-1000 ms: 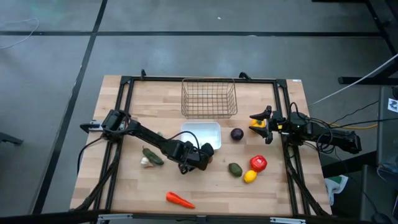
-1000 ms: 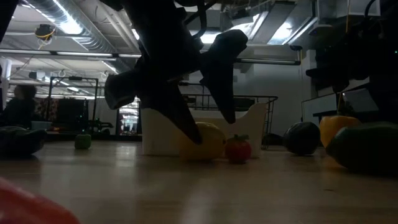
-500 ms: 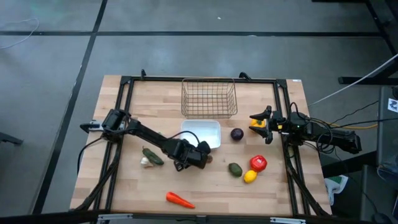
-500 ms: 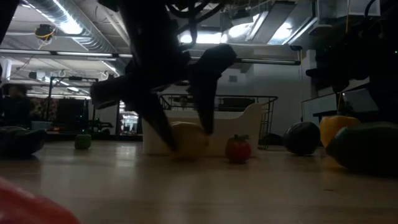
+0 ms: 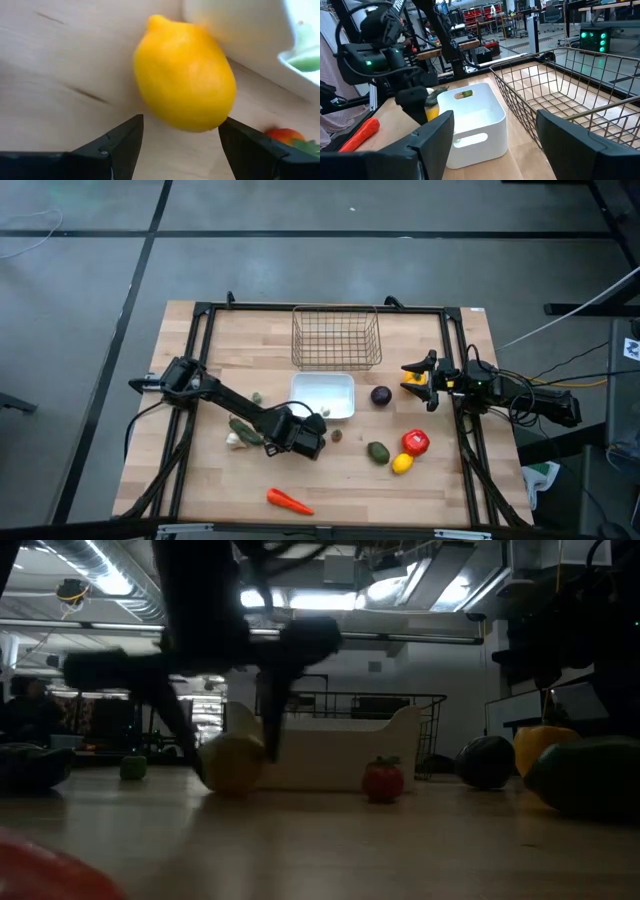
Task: Sort produce into baskets
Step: Put the left yellow lemon into the black wire basket
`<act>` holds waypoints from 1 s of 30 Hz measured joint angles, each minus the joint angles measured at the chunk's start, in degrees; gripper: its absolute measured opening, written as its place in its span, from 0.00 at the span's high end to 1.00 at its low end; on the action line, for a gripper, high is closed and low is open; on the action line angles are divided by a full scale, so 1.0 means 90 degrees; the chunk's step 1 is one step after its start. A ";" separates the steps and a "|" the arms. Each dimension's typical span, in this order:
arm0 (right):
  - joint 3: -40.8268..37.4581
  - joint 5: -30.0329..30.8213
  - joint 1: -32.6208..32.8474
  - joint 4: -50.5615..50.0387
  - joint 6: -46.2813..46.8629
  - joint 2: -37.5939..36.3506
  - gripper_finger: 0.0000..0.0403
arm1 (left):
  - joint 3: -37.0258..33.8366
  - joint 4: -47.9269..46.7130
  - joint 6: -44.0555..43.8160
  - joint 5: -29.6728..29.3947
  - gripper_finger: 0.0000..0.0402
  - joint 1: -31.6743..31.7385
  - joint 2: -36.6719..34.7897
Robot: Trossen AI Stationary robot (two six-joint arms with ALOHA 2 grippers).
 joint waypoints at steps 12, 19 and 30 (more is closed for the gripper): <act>0.0000 0.0000 0.0000 0.0000 0.0000 -0.0002 0.30 | 0.0000 -0.1063 0.0071 0.0018 0.37 -0.0056 -0.0524; 0.0000 -0.0005 0.0000 -0.0002 0.0002 -0.0002 0.30 | -0.0003 -0.1537 0.0209 -0.0049 0.37 0.0044 -0.0524; 0.0000 -0.0018 0.0001 -0.0002 0.0002 -0.0001 0.30 | -0.0005 -0.1497 0.2429 -0.0097 0.37 0.0110 -0.0519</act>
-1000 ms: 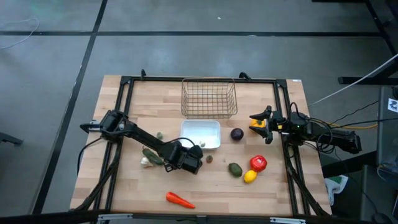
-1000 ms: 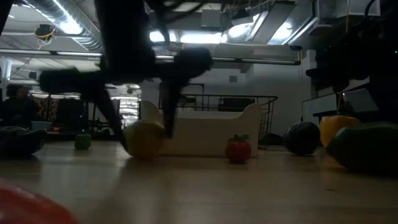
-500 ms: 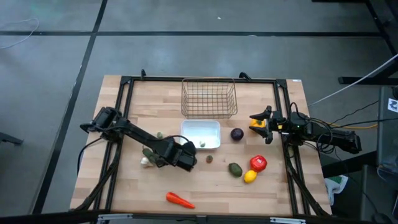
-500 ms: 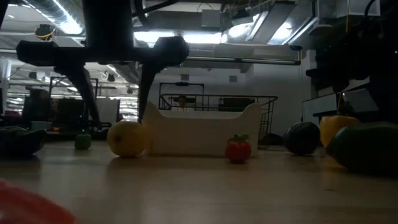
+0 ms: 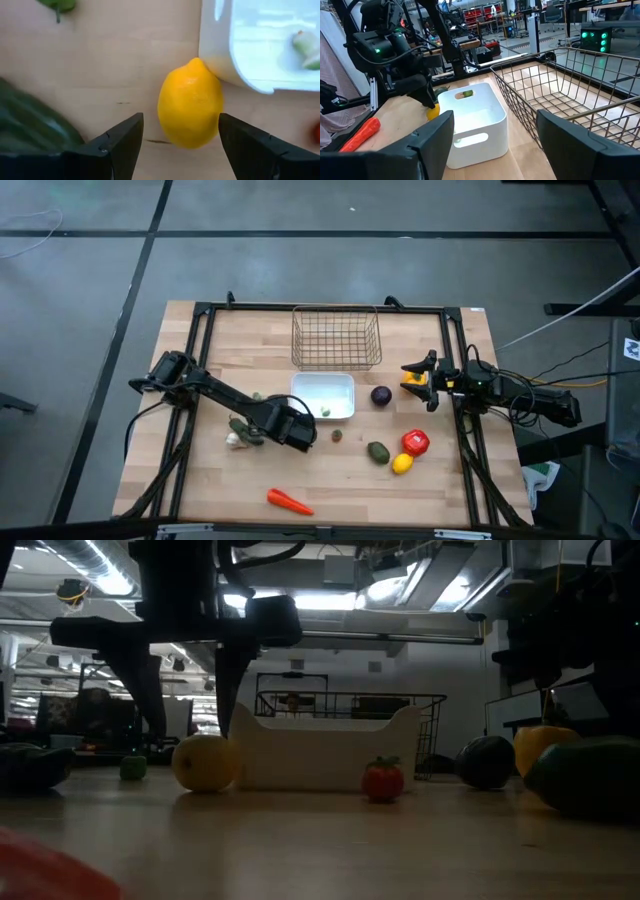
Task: Sort produce into baskets
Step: Put the left yellow lemon into the black wire basket
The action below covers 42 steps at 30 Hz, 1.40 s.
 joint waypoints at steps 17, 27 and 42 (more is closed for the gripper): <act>0.0000 -0.0005 0.0001 -0.0002 -0.0002 -0.0001 0.30 | -0.0498 0.0717 0.1331 -0.0002 0.37 0.0240 0.0008; 0.0000 -0.0004 0.0001 -0.0029 0.0000 -0.0001 0.30 | -0.0750 0.1210 0.1647 0.0017 0.37 0.0330 0.0000; 0.0000 -0.0004 0.0001 -0.0041 0.0000 0.0001 0.30 | -0.0752 0.1206 0.2200 0.0047 0.51 0.0317 -0.0001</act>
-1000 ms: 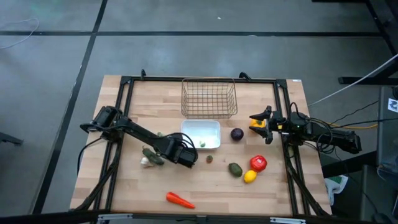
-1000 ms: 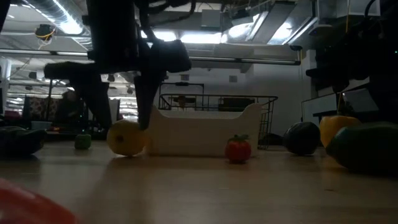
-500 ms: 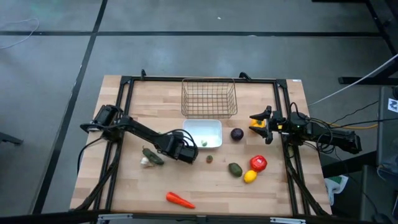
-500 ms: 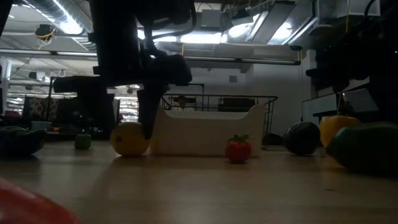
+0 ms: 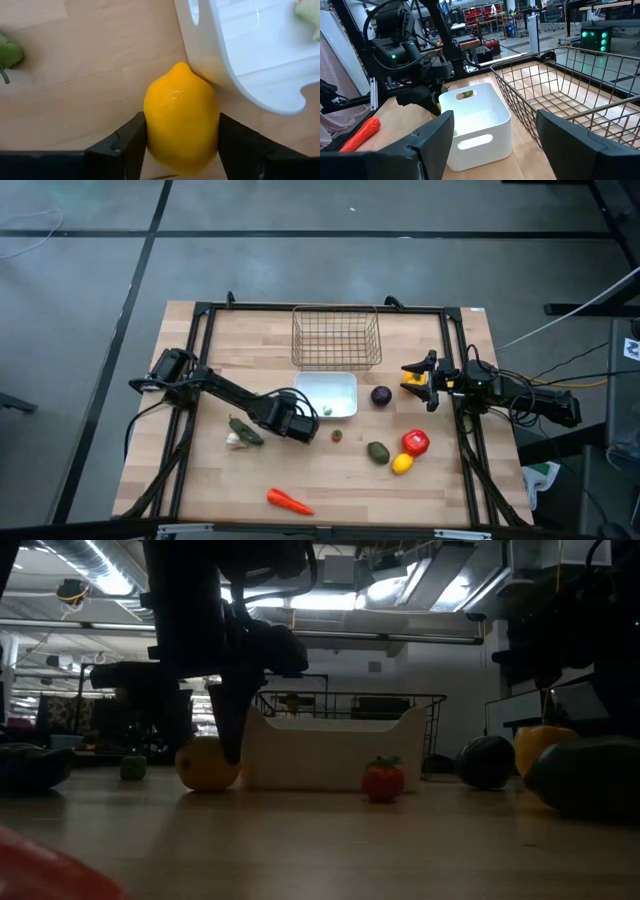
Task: Sort produce into baskets
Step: Put the left yellow lemon into the black wire basket
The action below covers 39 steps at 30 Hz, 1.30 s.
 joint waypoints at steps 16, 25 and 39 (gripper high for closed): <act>0.0000 0.0000 0.0000 -0.0005 0.0000 0.0000 0.30 | 0.0298 -0.0035 0.0826 0.0559 0.48 -0.0026 -0.1009; 0.0000 0.0042 -0.0001 -0.0005 -0.0002 -0.0002 0.30 | 0.0307 0.0136 0.1867 -0.0614 0.47 0.0652 -0.2655; 0.0000 0.0458 -0.0002 -0.0010 -0.0002 -0.0001 0.30 | 0.0312 0.1732 0.6670 -0.1097 0.47 0.3489 -0.2559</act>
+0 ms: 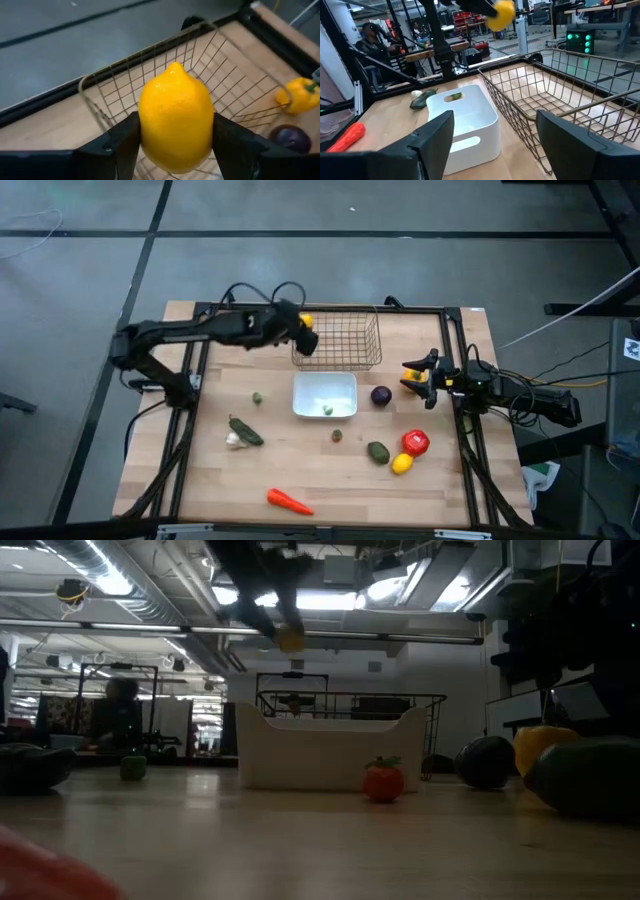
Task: Sort produce into baskets
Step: Put the left yellow lemon into the black wire basket
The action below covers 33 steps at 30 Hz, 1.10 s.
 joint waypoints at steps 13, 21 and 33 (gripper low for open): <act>0.0000 0.0011 0.0000 0.0005 0.0000 -0.0002 0.30 | -0.0001 0.1426 0.0629 0.1541 0.47 0.1003 0.1805; 0.0000 0.0019 0.0000 0.0008 0.0001 0.0000 0.30 | -0.0002 0.1780 0.0833 0.1603 0.47 0.1056 0.2387; 0.0000 0.0022 0.0000 0.0008 0.0002 0.0001 0.30 | -0.0002 0.1785 0.0777 0.1599 0.47 0.1053 0.2488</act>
